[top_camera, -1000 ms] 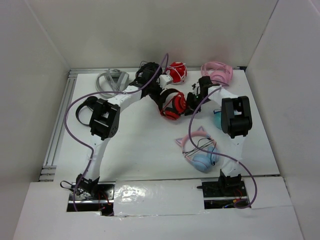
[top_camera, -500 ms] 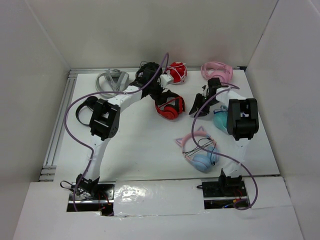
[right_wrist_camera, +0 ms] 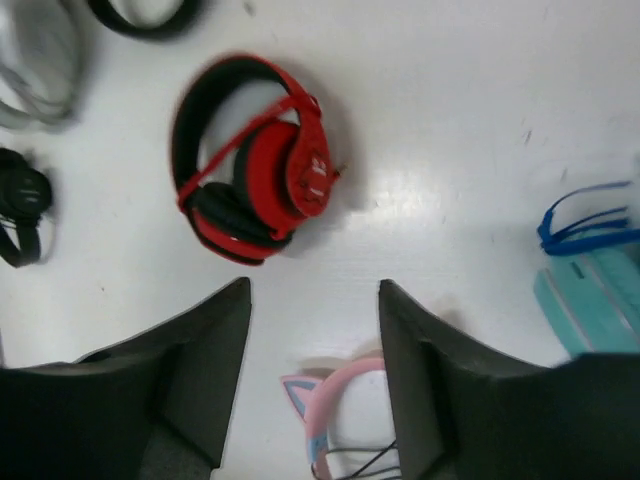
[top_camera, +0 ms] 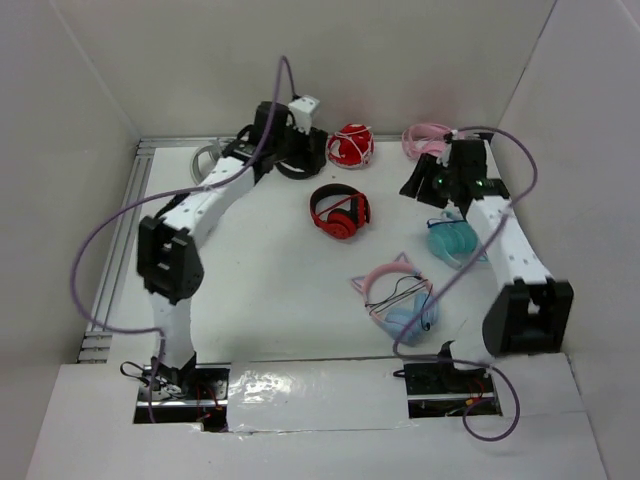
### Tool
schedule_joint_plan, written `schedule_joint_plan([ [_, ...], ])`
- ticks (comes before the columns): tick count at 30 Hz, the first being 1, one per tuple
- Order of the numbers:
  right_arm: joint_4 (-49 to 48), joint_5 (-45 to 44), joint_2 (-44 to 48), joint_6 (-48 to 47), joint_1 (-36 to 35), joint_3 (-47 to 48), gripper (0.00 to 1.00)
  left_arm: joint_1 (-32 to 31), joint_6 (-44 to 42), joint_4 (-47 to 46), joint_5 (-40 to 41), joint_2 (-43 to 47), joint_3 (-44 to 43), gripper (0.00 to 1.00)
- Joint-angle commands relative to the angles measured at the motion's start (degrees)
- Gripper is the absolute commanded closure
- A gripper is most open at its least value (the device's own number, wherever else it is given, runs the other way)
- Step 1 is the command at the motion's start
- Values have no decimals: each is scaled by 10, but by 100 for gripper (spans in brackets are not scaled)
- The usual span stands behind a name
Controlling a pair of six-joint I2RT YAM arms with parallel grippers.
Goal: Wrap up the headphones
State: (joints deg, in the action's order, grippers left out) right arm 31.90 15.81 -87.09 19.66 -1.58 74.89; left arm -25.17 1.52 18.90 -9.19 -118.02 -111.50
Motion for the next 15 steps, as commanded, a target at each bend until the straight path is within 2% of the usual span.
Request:
schedule_joint_plan([
  [1,-74,-46,122,28,-1,-69,37,4,125,14,52,162,65,1],
  [3,-82,-60,197,28,-1,-117,31,3,201,36,70,221,164,1],
  [4,-82,-68,219,31,-1,-131,29,2,229,51,78,282,204,1],
  [5,-79,-80,261,36,-1,-142,29,-1,257,58,89,317,291,1],
  [6,-73,-96,282,42,0,-166,20,-12,304,60,109,384,341,1],
  [8,-69,-107,344,45,-1,-186,16,-24,348,63,121,449,454,1],
  [9,-75,-119,366,54,-1,-213,1,-33,370,65,118,476,485,1],
  [11,-85,-134,429,65,-1,-243,0,-37,383,57,107,564,551,1],
  [15,-90,-191,517,118,-1,-309,0,-38,423,90,122,687,598,1],
])
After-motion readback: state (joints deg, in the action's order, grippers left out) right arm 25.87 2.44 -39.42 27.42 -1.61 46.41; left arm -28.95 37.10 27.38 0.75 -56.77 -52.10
